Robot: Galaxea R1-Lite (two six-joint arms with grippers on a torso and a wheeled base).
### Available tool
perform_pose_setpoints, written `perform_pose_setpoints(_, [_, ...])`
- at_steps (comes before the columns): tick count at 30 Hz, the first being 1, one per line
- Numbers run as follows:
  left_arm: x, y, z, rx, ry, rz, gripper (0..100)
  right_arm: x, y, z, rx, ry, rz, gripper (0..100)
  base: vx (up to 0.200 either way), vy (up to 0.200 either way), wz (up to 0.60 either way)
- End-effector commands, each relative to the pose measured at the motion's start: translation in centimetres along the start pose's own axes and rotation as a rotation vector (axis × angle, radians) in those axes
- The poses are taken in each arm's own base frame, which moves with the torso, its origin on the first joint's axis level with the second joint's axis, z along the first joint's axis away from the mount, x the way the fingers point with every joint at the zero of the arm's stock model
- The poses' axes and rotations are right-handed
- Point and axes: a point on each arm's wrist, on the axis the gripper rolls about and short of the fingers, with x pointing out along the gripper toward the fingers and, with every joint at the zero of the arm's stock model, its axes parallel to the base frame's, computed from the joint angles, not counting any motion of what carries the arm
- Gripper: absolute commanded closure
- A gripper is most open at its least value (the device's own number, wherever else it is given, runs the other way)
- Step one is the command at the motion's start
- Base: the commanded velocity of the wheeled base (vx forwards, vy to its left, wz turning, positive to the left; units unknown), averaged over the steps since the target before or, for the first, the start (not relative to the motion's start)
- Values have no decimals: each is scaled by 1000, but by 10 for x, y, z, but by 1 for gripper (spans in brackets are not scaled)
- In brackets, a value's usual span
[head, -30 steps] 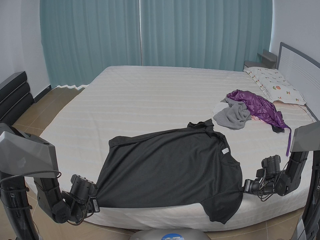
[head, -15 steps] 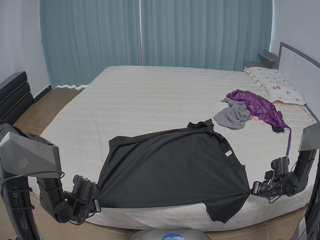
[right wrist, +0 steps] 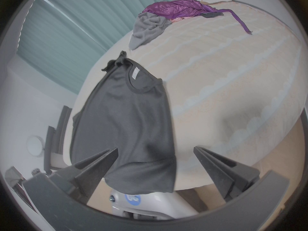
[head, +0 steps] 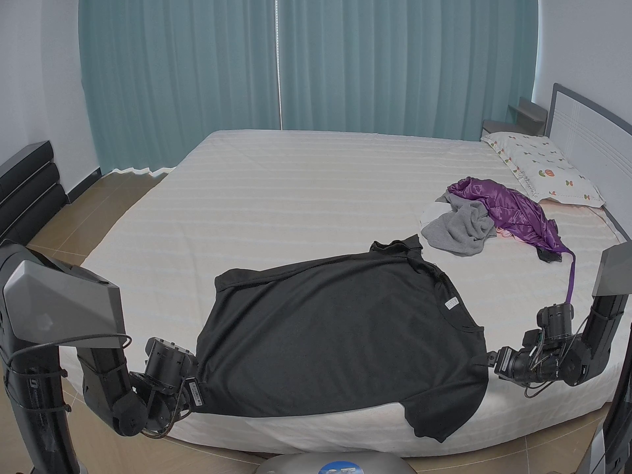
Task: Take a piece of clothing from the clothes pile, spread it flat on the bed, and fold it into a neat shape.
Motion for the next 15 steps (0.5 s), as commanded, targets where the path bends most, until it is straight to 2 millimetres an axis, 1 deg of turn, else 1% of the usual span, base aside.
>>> perform_pose_setpoints(1, [0, 1, 10, -39, -40, -12, 0, -13, 12, 5, 29, -37, 74, 0, 0, 0, 0])
perform_pose_setpoints(3, [-2, 0, 20, -69, -79, -32, 0, -16, 12, 4, 56, -37, 77, 0, 0, 0, 0])
perform_pose_setpoints(5, [-4, -1, 24, -81, -92, -56, 0, -17, 12, 3, 69, -32, 81, 0, 0, 0, 0])
perform_pose_setpoints(6, [-8, -3, 30, -102, -116, -95, 0, -17, 12, 3, 82, -26, 91, 0, 0, 0, 0])
perform_pose_setpoints(8, [-10, -3, 32, -117, -128, -107, 0, -18, 12, 3, 88, -25, 95, 0, 0, 0, 0])
perform_pose_setpoints(10, [-11, -7, 39, -183, -159, -132, 0, -19, 11, 4, 127, -21, 106, 0, 0, 0, 0])
perform_pose_setpoints(12, [-12, -8, 42, -206, -168, -141, 0, -19, 12, 4, 145, -24, 111, 0, 0, 0, 0])
perform_pose_setpoints(15, [-10, -9, 41, -209, -161, -141, 0, -20, 11, 3, 149, -32, 115, 0, 0, 0, 0])
